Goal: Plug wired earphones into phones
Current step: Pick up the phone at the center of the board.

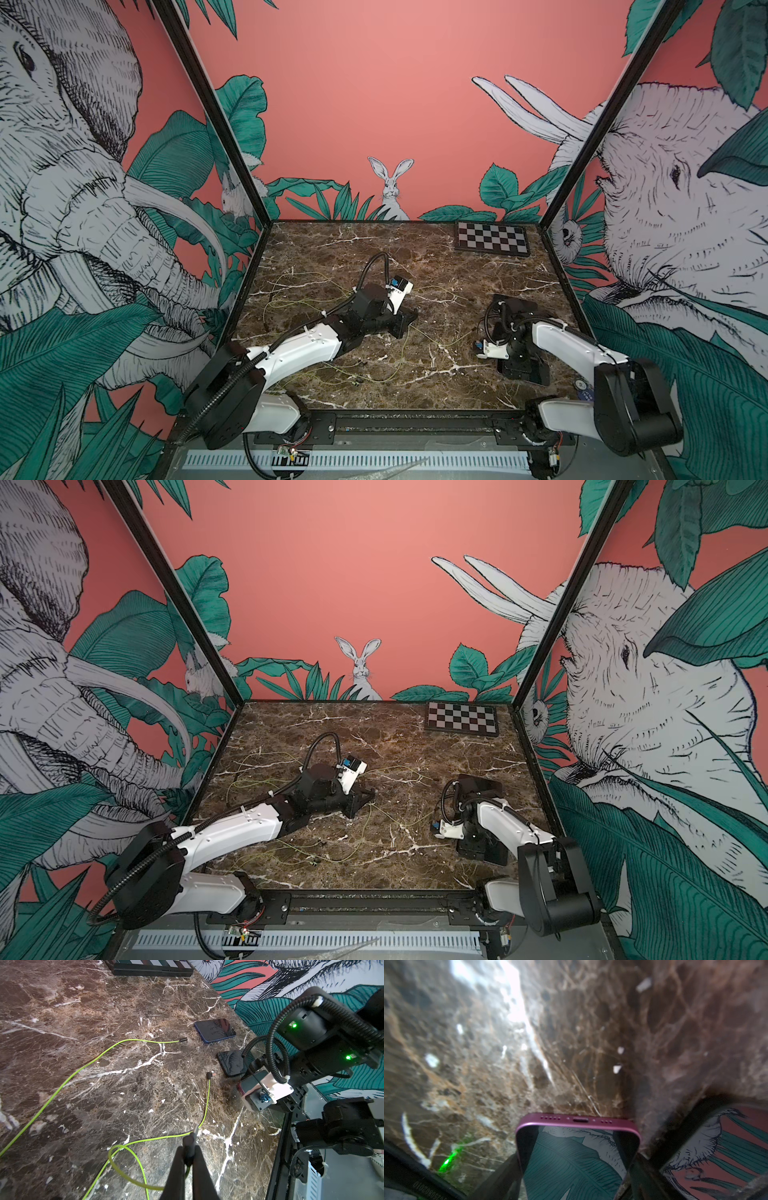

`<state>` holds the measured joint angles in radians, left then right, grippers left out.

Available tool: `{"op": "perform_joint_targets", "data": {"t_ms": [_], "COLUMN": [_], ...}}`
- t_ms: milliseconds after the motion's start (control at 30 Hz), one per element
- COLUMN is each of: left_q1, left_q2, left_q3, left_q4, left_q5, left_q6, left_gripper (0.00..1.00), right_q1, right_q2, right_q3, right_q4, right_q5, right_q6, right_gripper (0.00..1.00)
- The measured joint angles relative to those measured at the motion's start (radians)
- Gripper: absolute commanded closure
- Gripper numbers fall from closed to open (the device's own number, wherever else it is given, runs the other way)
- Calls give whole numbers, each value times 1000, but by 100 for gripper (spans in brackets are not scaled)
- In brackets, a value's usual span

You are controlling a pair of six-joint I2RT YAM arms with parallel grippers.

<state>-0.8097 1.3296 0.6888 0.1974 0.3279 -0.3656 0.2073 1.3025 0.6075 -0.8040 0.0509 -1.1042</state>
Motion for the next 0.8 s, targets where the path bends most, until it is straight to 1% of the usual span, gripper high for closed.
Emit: {"op": "perform_joint_targets", "data": {"t_ms": [100,267,400,500,600,800], "left_q1": [0,0,0,0,0,0], "left_q2": [0,0,0,0,9,33], "left_q3": [-8,-11,-11,-12,-11,-12], "left_q4": [1,3,3,4,13,15], "left_q5": [1,2,2,2,4,5], "left_q6": [0,0,0,-1,-2,-15], "left_gripper": [100,100,100,100,100,100], "right_q1": [-1,3,39,84,132,171], "right_q2": [16,28,28,28,42,76], "right_q3": [15,29,32,35,48,74], "right_q4": [-13,-25,-26,-23,-21,-11], "right_q5": [-9,-25,-38,-75,-107,-113], "right_q6": [1,9,24,44,74,99], "right_gripper": [28,28,27,26,22,5]}}
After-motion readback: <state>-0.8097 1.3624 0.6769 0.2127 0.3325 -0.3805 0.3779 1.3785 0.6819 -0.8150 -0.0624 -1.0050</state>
